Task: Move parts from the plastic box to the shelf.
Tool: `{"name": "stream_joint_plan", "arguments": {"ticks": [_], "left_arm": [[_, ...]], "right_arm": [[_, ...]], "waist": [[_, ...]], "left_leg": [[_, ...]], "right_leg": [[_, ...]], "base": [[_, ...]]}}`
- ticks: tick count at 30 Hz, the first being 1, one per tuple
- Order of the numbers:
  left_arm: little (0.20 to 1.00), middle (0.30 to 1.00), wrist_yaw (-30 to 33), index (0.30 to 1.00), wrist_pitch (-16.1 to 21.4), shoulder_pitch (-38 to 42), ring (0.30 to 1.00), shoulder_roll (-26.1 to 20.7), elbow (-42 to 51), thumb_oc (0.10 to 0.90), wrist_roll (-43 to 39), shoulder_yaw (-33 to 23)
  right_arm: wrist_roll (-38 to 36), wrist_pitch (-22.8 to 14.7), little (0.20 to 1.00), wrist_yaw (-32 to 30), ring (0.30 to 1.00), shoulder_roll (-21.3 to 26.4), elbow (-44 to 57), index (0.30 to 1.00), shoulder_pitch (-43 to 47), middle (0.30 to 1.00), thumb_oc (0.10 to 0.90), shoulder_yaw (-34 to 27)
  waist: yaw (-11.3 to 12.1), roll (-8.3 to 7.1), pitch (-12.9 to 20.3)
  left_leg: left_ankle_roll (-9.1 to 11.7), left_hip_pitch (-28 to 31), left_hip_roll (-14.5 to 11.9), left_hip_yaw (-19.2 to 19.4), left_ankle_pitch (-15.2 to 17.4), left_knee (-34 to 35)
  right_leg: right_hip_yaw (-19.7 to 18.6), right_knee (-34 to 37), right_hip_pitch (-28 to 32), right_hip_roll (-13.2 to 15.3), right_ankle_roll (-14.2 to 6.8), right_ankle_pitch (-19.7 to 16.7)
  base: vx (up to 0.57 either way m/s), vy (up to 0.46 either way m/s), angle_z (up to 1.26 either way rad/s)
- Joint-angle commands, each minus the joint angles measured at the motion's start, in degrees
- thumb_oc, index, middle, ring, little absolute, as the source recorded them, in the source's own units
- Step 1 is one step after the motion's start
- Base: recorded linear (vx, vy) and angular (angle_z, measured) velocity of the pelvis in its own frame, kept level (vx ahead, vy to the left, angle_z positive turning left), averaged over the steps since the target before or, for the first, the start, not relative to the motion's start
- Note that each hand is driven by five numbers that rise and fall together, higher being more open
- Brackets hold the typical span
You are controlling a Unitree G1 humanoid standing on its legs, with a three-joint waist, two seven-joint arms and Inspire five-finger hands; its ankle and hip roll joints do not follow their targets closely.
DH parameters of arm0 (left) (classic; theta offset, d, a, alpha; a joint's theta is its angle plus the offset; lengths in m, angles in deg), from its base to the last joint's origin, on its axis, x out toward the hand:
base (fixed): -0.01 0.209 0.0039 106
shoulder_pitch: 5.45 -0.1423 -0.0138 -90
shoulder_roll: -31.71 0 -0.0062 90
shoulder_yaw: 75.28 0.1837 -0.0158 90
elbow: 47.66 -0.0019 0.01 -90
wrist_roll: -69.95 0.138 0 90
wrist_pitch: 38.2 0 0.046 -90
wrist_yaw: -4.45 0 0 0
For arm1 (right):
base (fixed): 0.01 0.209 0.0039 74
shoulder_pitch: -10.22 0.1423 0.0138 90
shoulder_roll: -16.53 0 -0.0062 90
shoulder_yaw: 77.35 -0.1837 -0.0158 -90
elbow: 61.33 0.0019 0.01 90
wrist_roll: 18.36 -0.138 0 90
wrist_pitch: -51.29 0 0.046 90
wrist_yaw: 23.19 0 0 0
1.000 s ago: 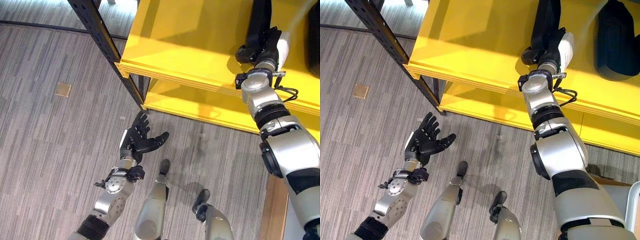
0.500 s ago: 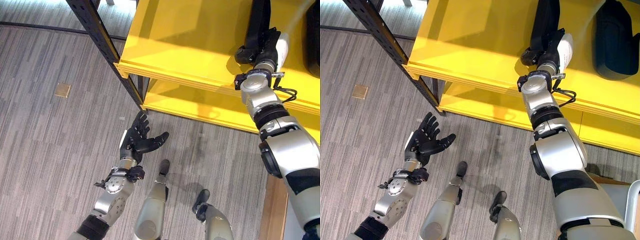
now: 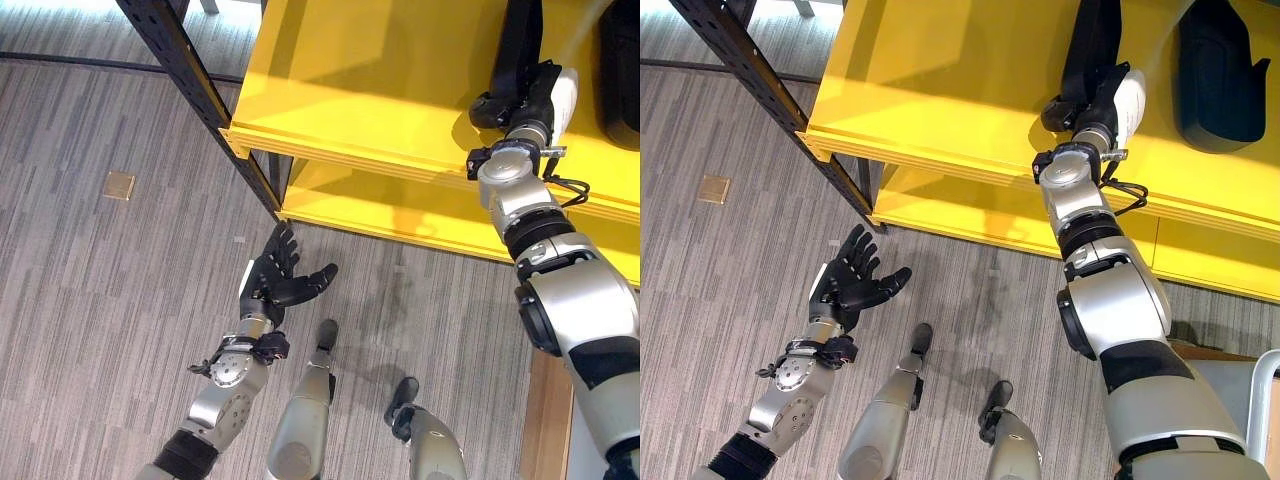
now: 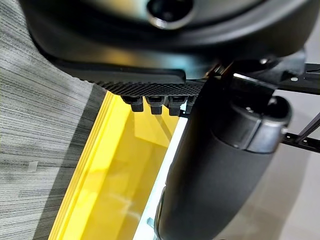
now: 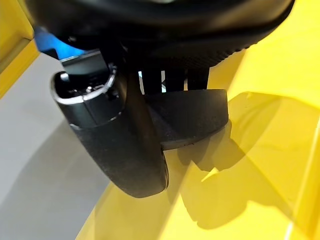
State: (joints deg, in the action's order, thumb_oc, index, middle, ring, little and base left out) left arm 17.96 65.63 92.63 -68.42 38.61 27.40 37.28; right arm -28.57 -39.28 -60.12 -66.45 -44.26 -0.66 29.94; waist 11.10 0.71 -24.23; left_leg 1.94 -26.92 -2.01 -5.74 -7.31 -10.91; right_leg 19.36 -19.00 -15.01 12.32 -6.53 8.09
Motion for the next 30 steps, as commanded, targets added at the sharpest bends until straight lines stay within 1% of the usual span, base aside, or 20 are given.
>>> {"name": "stream_joint_plan", "arguments": {"ticks": [1,3,7,12,14,17,20,24,25,26,30], "left_arm": [[1.000,1.000,-0.7,1.000,6.3,1.6,1.000,-2.2,9.4,0.900,0.6,-1.8],[1.000,1.000,-0.9,1.000,6.3,1.6,1.000,-2.2,9.3,0.900,0.4,-1.8],[1.000,1.000,-0.9,1.000,6.5,1.3,1.000,-2.2,9.3,0.900,0.3,-2.2],[1.000,1.000,-1.1,1.000,6.6,1.0,1.000,-2.1,8.9,0.900,0.2,-2.5],[1.000,1.000,-1.3,1.000,6.7,0.7,1.000,-2.1,8.9,0.900,0.2,-3.1],[1.000,1.000,-1.5,1.000,6.8,0.6,1.000,-2.1,9.1,0.900,0.5,-3.3],[1.000,1.000,-1.7,1.000,7.0,0.4,1.000,-2.1,8.9,0.900,0.4,-3.7],[1.000,1.000,-1.8,1.000,7.0,-0.1,1.000,-2.0,9.0,0.900,0.2,-4.2],[1.000,1.000,-1.9,1.000,7.0,-0.2,1.000,-2.0,9.0,0.900,0.2,-4.3],[1.000,1.000,-1.9,1.000,7.1,-0.2,1.000,-2.1,9.0,0.900,0.4,-4.6],[1.000,1.000,-2.1,1.000,7.0,-0.5,1.000,-2.0,9.1,0.900,0.3,-4.8]], "right_arm": [[2.9,-4.0,1.000,-0.5,1.000,3.5,4.2,1.000,5.0,1.000,0.900,4.3],[3.8,-3.9,1.000,0.7,1.000,3.1,4.4,1.000,5.0,1.000,0.900,5.5],[4.1,-4.1,1.000,1.5,1.000,2.8,4.8,1.000,4.9,1.000,0.900,6.0],[6.4,-4.2,1.000,2.6,1.000,2.8,6.8,1.000,4.8,1.000,0.900,8.1],[9.2,-3.9,1.000,3.8,1.000,3.4,8.2,1.000,4.6,1.000,0.900,10.1],[10.1,-4.0,1.000,4.7,1.000,3.5,9.1,1.000,4.6,1.000,0.900,11.1],[12.8,-3.6,1.000,6.3,1.000,4.2,9.7,1.000,4.7,1.000,0.900,13.9],[13.7,-3.5,1.000,6.8,1.000,4.0,10.4,1.000,4.8,1.000,0.900,14.3],[14.3,-3.4,1.000,7.1,1.000,4.2,10.4,1.000,5.0,1.000,0.900,14.9],[16.8,-2.9,1.000,7.5,1.000,4.8,10.6,1.000,5.4,1.000,0.900,17.0],[18.4,-2.9,1.000,8.2,1.000,5.1,11.0,1.000,5.5,1.000,0.900,18.0]], "waist": [[0.1,-2.03,1.6],[-0.1,-2.11,1.5],[-0.1,-2.21,1.5],[-0.1,-2.43,1.4],[-0.2,-2.52,1.4],[-0.2,-2.72,1.4],[-0.2,-2.99,1.4],[-0.3,-3.14,1.4],[-0.3,-3.19,1.4],[-0.4,-3.31,1.3],[-0.4,-3.51,1.3]], "left_leg": [[1.4,-2.4,-3.1,0.7,6.8,-7.1],[1.4,-2.3,-3.1,0.8,6.7,-7.0],[1.4,-2.3,-3.2,0.8,6.7,-7.1],[1.3,-2.4,-3.1,0.8,6.8,-7.2],[1.4,-2.4,-3.2,0.8,6.7,-7.1],[1.4,-2.4,-3.3,0.8,6.6,-7.1],[1.4,-2.5,-3.3,1.0,6.7,-7.2],[1.4,-2.6,-3.3,1.0,6.8,-7.4],[1.4,-2.6,-3.4,1.0,6.8,-7.4],[1.4,-2.6,-3.4,1.0,6.8,-7.4],[1.4,-2.7,-3.5,0.9,6.9,-7.6]], "right_leg": [[-2.9,5.7,4.1,1.8,-1.4,-4.1],[-2.9,5.7,4.0,1.8,-1.3,-4.2],[-2.9,5.6,4.0,1.8,-1.4,-4.2],[-3.0,5.6,3.9,1.7,-1.4,-4.3],[-3.0,5.5,3.8,1.7,-1.4,-4.3],[-3.1,5.4,3.7,1.7,-1.4,-4.3],[-3.1,5.3,3.6,1.7,-1.3,-4.3],[-3.2,5.1,3.4,1.7,-1.3,-4.4],[-3.2,5.1,3.4,1.6,-1.3,-4.4],[-3.3,5.0,3.3,1.6,-1.2,-4.3],[-3.5,4.7,3.1,1.5,-1.2,-4.3]], "base": [[0.00,0.000,0.00],[0.00,0.000,0.00],[0.00,0.000,0.00],[0.00,0.000,0.00],[0.00,0.000,0.00],[0.00,0.000,0.00],[0.00,0.000,0.00],[0.00,0.000,0.00],[0.00,0.000,0.00],[0.00,0.000,0.00],[0.00,-0.003,-0.02]]}}
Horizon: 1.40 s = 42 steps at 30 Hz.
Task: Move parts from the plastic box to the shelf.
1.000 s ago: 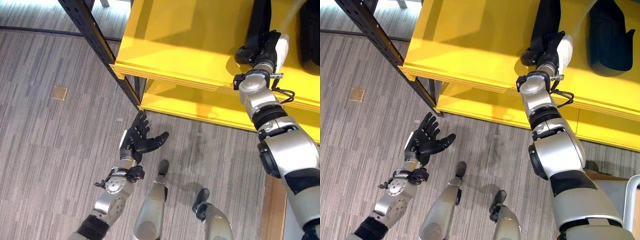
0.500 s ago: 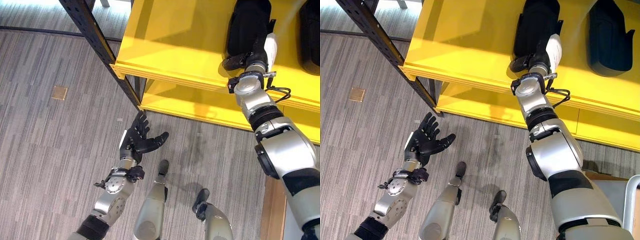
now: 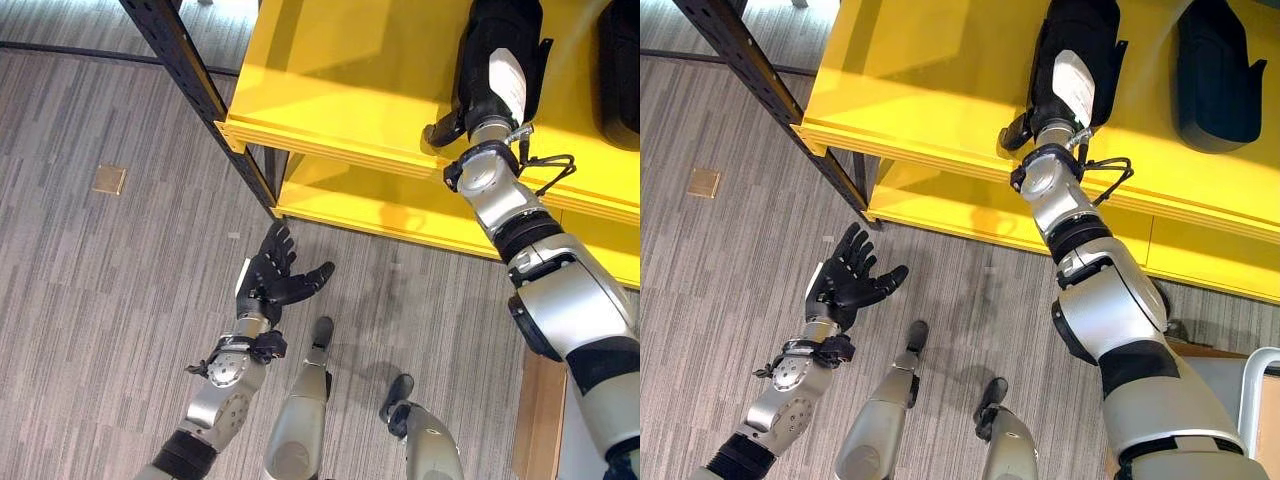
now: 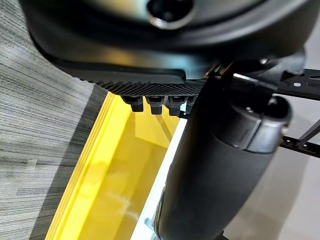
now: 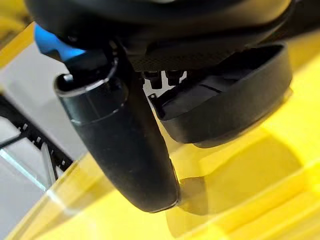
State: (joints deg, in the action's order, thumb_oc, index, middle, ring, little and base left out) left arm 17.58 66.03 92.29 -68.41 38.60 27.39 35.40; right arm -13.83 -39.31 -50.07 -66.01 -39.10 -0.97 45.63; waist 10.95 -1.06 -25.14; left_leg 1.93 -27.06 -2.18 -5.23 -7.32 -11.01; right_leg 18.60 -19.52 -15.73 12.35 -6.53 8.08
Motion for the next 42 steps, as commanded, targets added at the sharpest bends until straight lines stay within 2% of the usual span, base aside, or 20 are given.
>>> {"name": "stream_joint_plan", "arguments": {"ticks": [1,7,11,15,16,20,24,28,29,33,42], "left_arm": [[1.000,1.000,-1.7,1.000,6.5,-0.3,1.000,-2.0,9.2,0.900,0.4,-3.0],[1.000,1.000,-1.8,1.000,6.6,-0.5,1.000,-2.1,9.2,0.900,0.3,-3.4],[1.000,1.000,-1.7,1.000,6.5,-0.3,1.000,-2.4,9.4,0.900,0.6,-3.9],[1.000,1.000,-1.2,1.000,6.5,-0.3,1.000,-2.3,9.8,0.900,1.4,-4.6],[1.000,1.000,-1.0,1.000,6.4,-0.3,1.000,-2.1,9.5,0.900,1.7,-4.9],[1.000,1.000,-0.9,1.000,6.3,0.1,1.000,-2.0,9.5,0.900,2.1,-5.4],[1.000,1.000,-0.6,1.000,6.0,0.2,1.000,-1.7,10.0,0.900,3.3,-6.2],[1.000,1.000,0.0,1.000,5.5,-0.6,1.000,-0.6,10.4,0.900,4.5,-7.4],[1.000,1.000,0.3,1.000,5.1,-0.9,1.000,0.2,10.5,0.900,5.3,-8.2],[1.000,1.000,0.7,1.000,4.3,-2.3,1.000,1.5,11.1,0.900,6.7,-10.2],[1.000,1.000,0.3,1.000,3.1,-5.1,1.000,2.3,12.6,0.900,8.6,-12.7]], "right_arm": [[4.2,-2.7,1.000,-1.6,1.000,4.8,6.0,1.000,5.7,1.000,0.900,2.6],[4.7,-2.7,1.000,-1.7,1.000,5.0,6.4,1.000,6.1,1.000,0.900,2.7],[9.5,-1.7,1.000,-3.0,1.000,6.8,9.7,1.000,7.0,1.000,0.900,5.1],[14.9,-0.6,1.000,-4.6,1.000,8.7,17.9,1.000,7.1,1.000,0.900,4.6],[17.8,0.0,1.000,-5.2,1.000,9.8,22.0,1.000,6.8,1.000,0.900,3.8],[20.2,0.4,1.000,-5.5,1.000,11.2,28.6,1.000,5.3,1.000,0.900,0.8],[26.2,2.0,1.000,-5.6,1.000,12.8,35.6,1.000,2.1,1.000,0.900,-2.3],[28.9,2.1,1.000,-4.7,1.000,13.7,44.4,1.000,-5.3,1.000,0.900,-8.4],[28.9,1.7,1.000,-4.0,1.000,13.4,48.1,1.000,-10.1,1.000,0.900,-11.5],[28.6,0.4,1.000,-1.1,1.000,12.7,56.2,1.000,-21.9,1.000,0.900,-16.6],[33.4,-1.7,1.000,3.7,1.000,15.1,68.0,1.000,-36.9,1.000,0.900,-21.7]], "waist": [[-0.4,-1.83,2.2],[-0.5,-1.89,2.1],[-0.8,-2.14,2.3],[-1.3,-2.32,2.4],[-1.6,-2.45,2.4],[-1.9,-2.64,2.7],[-2.5,-2.63,2.5],[-3.4,-2.70,2.4],[-4.1,-2.59,2.1],[-5.6,-3.17,1.9],[-7.5,-4.16,2.2]], "left_leg": [[1.4,-2.5,-3.4,0.4,6.9,-7.6],[1.3,-2.7,-3.5,0.4,7.0,-7.7],[1.3,-2.6,-3.7,0.6,7.1,-7.6],[1.3,-2.9,-3.7,0.6,7.3,-7.9],[1.2,-3.1,-3.7,0.6,7.4,-8.2],[1.1,-3.4,-3.7,0.7,7.3,-8.2],[1.0,-3.6,-3.8,0.9,7.4,-8.3],[0.9,-3.8,-3.9,1.0,7.4,-8.3],[0.9,-4.0,-4.1,1.2,7.4,-8.4],[0.8,-4.0,-4.6,1.6,7.6,-8.5],[0.8,-4.3,-5.0,2.0,8.0,-8.9]], "right_leg": [[-2.8,5.2,3.8,1.5,-1.2,-4.3],[-2.9,5.1,3.5,1.4,-1.2,-4.3],[-3.0,5.1,3.6,1.3,-1.2,-4.3],[-3.4,4.9,3.1,1.3,-1.1,-4.2],[-3.4,4.7,3.0,1.3,-1.1,-4.2],[-3.5,4.7,2.5,1.2,-1.1,-4.4],[-3.8,4.6,2.2,1.2,-1.0,-4.3],[-4.1,4.6,1.7,1.2,-0.9,-4.5],[-4.3,4.3,1.4,1.2,-0.9,-4.5],[-4.6,4.2,1.0,1.0,-0.8,-4.5],[-5.0,4.0,0.6,0.7,-1.1,-4.4]], "base": [[0.00,-0.004,-0.04],[0.00,0.000,0.00],[0.00,0.000,0.00],[0.00,-0.004,-0.04],[-0.01,-0.005,-0.08],[0.00,-0.004,-0.03],[0.00,-0.002,-0.01],[-0.01,-0.001,-0.03],[-0.03,0.004,-0.08],[-0.01,-0.004,-0.08],[0.00,-0.004,-0.03]]}}
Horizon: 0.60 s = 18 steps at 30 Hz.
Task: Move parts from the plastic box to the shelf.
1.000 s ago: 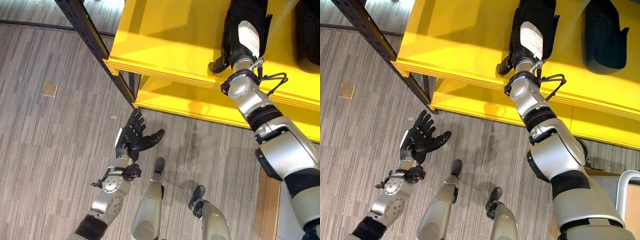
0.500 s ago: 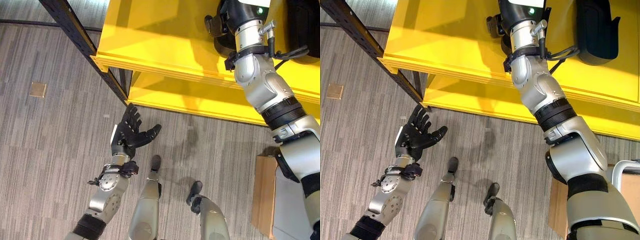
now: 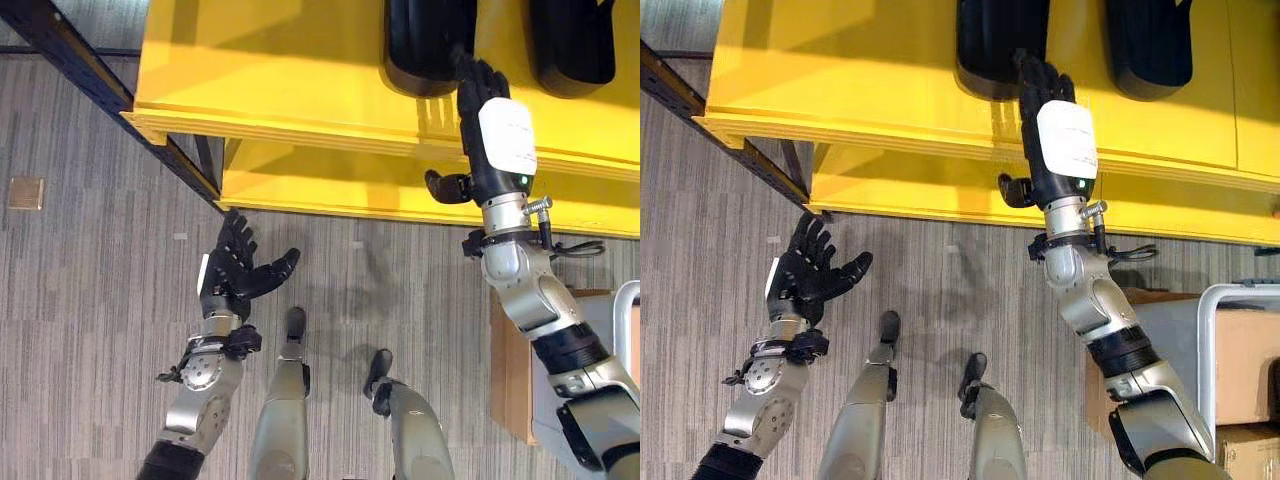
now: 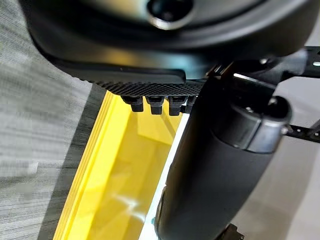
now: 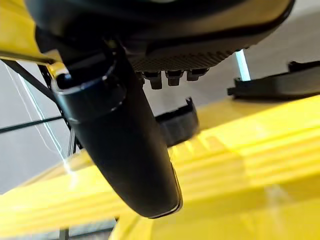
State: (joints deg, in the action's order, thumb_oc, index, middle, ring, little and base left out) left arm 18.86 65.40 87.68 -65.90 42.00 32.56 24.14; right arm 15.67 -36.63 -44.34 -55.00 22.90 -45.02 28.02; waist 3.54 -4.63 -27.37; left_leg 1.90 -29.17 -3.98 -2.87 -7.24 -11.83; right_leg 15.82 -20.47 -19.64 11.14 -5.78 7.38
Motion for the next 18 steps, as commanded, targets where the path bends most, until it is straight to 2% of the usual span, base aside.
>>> {"name": "stream_joint_plan", "arguments": {"ticks": [1,7,18], "left_arm": [[1.000,1.000,-0.9,1.000,3.7,-0.6,1.000,-0.2,9.3,0.900,3.5,-1.3],[1.000,1.000,-1.7,1.000,3.2,-2.5,1.000,-0.3,10.1,0.900,4.9,-2.3],[1.000,1.000,-1.9,1.000,3.3,-3.0,1.000,-0.8,10.3,0.900,5.6,-2.1]], "right_arm": [[4.0,-4.4,1.000,-1.9,1.000,4.1,6.3,1.000,6.8,1.000,0.900,-4.3],[8.2,-6.4,1.000,1.6,1.000,6.3,12.8,1.000,0.0,1.000,0.900,-4.9],[10.5,-6.8,1.000,2.7,1.000,8.1,10.6,1.000,2.3,1.000,0.900,-1.0]], "waist": [[0.0,-0.61,4.6],[-0.7,-1.47,4.9],[-0.4,-1.95,5.3]], "left_leg": [[0.8,-2.1,-3.2,-0.4,7.9,-8.0],[0.8,-2.2,-3.4,-0.3,7.9,-8.0],[0.8,-2.4,-3.5,-0.4,8.1,-8.3]], "right_leg": [[-2.2,5.0,4.5,1.9,-1.8,-3.7],[-2.5,5.1,4.3,1.7,-2.0,-3.8],[-2.5,4.7,4.1,1.6,-1.9,-3.7]], "base": [[0.00,0.000,0.00],[0.01,-0.010,-0.04],[0.00,0.000,0.00]]}}
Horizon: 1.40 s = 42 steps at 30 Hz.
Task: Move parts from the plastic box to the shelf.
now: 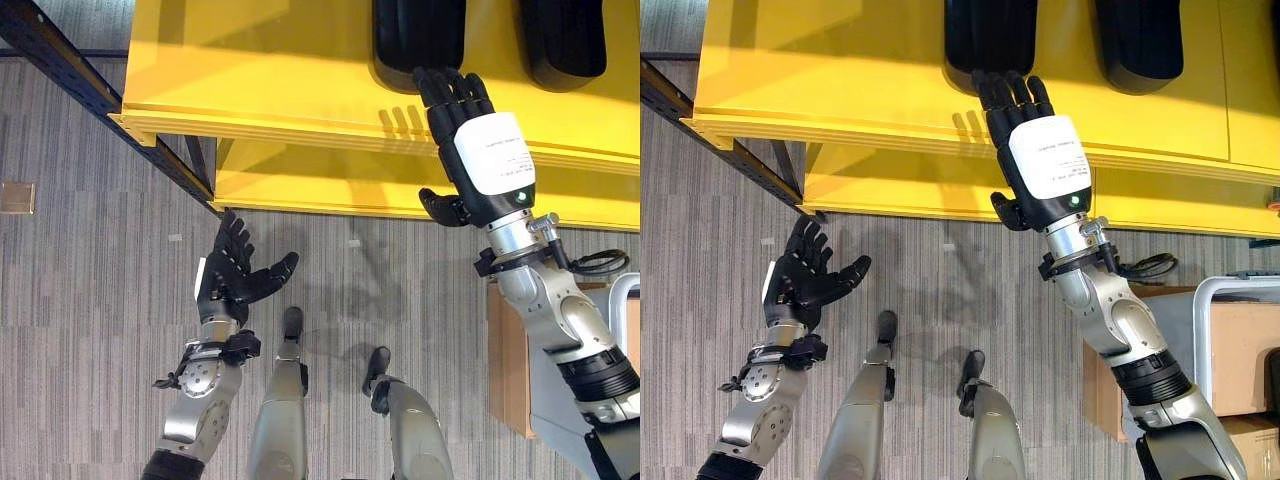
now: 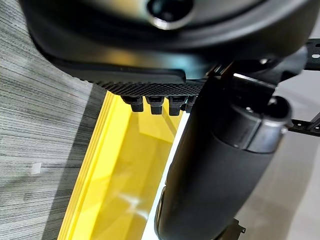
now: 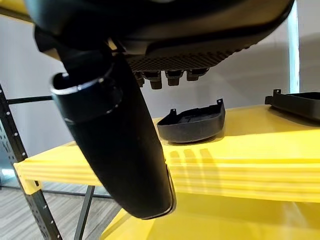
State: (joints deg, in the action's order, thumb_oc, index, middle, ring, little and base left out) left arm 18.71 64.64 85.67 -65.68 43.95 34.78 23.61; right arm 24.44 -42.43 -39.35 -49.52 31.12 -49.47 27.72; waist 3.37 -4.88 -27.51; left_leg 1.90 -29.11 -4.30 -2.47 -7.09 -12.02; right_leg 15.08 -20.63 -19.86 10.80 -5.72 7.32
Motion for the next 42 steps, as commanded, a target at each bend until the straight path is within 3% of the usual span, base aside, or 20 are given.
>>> {"name": "stream_joint_plan", "arguments": {"ticks": [1,26,28,42], "left_arm": [[1.000,1.000,-1.8,1.000,4.0,-0.9,1.000,-1.0,8.3,0.900,3.5,-1.5],[1.000,1.000,-2.2,1.000,4.8,0.1,1.000,-1.0,7.1,0.900,2.3,-1.3],[1.000,1.000,-2.5,1.000,5.3,-0.1,1.000,-1.4,7.1,0.900,1.6,-1.4],[1.000,1.000,-2.7,1.000,5.7,-0.3,1.000,-1.7,6.8,0.900,0.4,-1.6]], "right_arm": [[1.7,-1.0,1.000,-2.1,1.000,2.7,2.0,1.000,7.1,1.000,0.900,-0.3],[-2.4,1.2,1.000,-2.3,1.000,0.5,-10.5,1.000,14.5,1.000,0.900,4.4],[-4.9,1.8,1.000,-3.0,1.000,-0.1,-15.0,1.000,17.5,1.000,0.900,5.1],[-9.2,2.0,1.000,-3.3,1.000,-0.8,-20.8,1.000,22.0,1.000,0.900,7.2]], "waist": [[-0.1,-1.71,5.5],[0.4,-1.60,5.1],[0.8,-1.37,5.0],[1.6,-1.42,4.7]], "left_leg": [[0.9,-2.5,-3.1,-0.8,8.0,-8.2],[0.9,-2.5,-2.9,-1.0,8.0,-8.1],[0.9,-2.5,-2.9,-1.2,7.9,-8.2],[0.9,-2.8,-2.7,-1.4,8.0,-8.5]], "right_leg": [[-1.7,4.9,4.4,1.9,-1.9,-3.6],[-1.5,4.4,4.4,1.8,-1.7,-3.4],[-1.4,4.3,4.4,1.8,-1.6,-3.3],[-0.8,3.9,4.5,1.8,-1.5,-3.3]], "base": [[0.00,0.000,0.00],[0.00,0.000,0.00],[0.00,0.000,0.00],[0.00,-0.001,0.01]]}}
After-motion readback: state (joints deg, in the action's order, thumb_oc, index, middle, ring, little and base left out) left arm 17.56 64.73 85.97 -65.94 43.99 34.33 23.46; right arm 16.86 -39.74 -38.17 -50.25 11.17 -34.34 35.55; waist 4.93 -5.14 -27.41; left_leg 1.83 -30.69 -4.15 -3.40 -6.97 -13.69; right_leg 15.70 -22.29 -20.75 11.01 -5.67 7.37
